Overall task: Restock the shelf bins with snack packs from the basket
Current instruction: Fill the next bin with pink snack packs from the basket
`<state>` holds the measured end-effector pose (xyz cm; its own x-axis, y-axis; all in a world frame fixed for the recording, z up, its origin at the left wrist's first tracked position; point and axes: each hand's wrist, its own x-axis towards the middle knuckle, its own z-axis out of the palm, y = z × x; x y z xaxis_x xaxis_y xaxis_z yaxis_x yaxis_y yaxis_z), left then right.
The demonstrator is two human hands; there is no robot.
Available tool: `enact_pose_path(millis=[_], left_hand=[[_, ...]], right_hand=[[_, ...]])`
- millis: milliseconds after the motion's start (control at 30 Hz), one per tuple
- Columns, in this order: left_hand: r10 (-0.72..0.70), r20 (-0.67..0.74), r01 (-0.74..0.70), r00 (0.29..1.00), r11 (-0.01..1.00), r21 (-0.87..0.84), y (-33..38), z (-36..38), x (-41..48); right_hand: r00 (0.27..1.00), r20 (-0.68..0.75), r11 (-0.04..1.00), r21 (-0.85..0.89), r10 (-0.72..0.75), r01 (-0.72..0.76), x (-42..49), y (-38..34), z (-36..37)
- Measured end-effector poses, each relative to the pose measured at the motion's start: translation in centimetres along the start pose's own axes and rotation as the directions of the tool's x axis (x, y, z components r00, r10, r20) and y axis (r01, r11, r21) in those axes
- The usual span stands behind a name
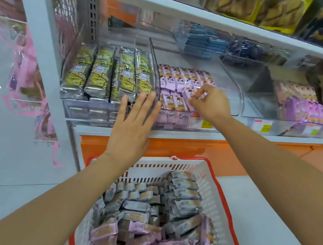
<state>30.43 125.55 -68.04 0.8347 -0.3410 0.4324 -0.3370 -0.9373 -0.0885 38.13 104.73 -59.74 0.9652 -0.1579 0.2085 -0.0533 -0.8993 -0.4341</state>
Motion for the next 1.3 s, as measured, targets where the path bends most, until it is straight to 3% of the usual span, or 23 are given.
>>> enact_pose_path(millis=[133, 300, 500, 667, 800, 933, 1000, 1100, 1200, 1300], left_hand=[[0.005, 0.028, -0.005, 1.000, 1.000, 0.000, -0.1, -0.2, 0.0], [0.020, 0.027, -0.019, 0.999, 0.998, -0.063, -0.2, -1.0, 0.0], [0.078, -0.054, -0.084, 0.996, 0.989, -0.124, 0.2, -1.1, -1.6], [0.076, -0.036, -0.081, 0.996, 0.982, -0.170, 0.3, 0.3, -4.3], [0.044, 0.137, -0.026, 0.990, 0.991, -0.129, -0.7, 2.8, -7.2], [-0.031, 0.495, 0.028, 0.868, 1.000, 0.012, -1.7, 5.5, -9.9], [-0.069, 0.539, 0.057, 0.839, 0.998, 0.038, -2.3, 7.0, -11.0], [-0.113, 0.575, 0.064, 0.810, 0.993, 0.104, -3.3, 8.8, -12.2], [-0.143, 0.601, 0.024, 0.786, 0.979, 0.201, -4.2, 10.3, -13.2], [-0.131, 0.569, 0.064, 0.812, 0.989, 0.137, -4.7, 11.5, -14.2]], right_hand=[[0.999, 0.012, 0.999, -0.030, 0.035, -0.035, 0.1, 0.4, 0.9], [1.000, -0.010, 0.996, 0.092, 0.009, -0.008, -0.6, 0.4, 0.8], [0.960, -0.118, 0.922, 0.268, -0.255, 0.278, -4.4, -0.2, 0.4], [0.926, 0.006, 0.867, 0.352, -0.378, 0.352, -10.1, 0.7, 2.4], [0.909, 0.175, 0.882, 0.367, -0.378, 0.296, -13.8, 3.2, 6.3], [0.907, 0.302, 0.911, 0.376, -0.293, 0.169, -16.2, 5.5, 10.4], [0.885, 0.387, 0.926, 0.360, -0.259, 0.114, -17.0, 6.3, 12.3], [0.775, 0.574, 0.940, 0.332, -0.265, 0.076, -18.4, 7.3, 14.8], [0.568, 0.779, 0.962, 0.255, -0.264, 0.097, -19.5, 8.3, 17.0], [0.375, 0.891, 0.965, 0.212, -0.256, 0.153, -20.5, 8.8, 18.2]])
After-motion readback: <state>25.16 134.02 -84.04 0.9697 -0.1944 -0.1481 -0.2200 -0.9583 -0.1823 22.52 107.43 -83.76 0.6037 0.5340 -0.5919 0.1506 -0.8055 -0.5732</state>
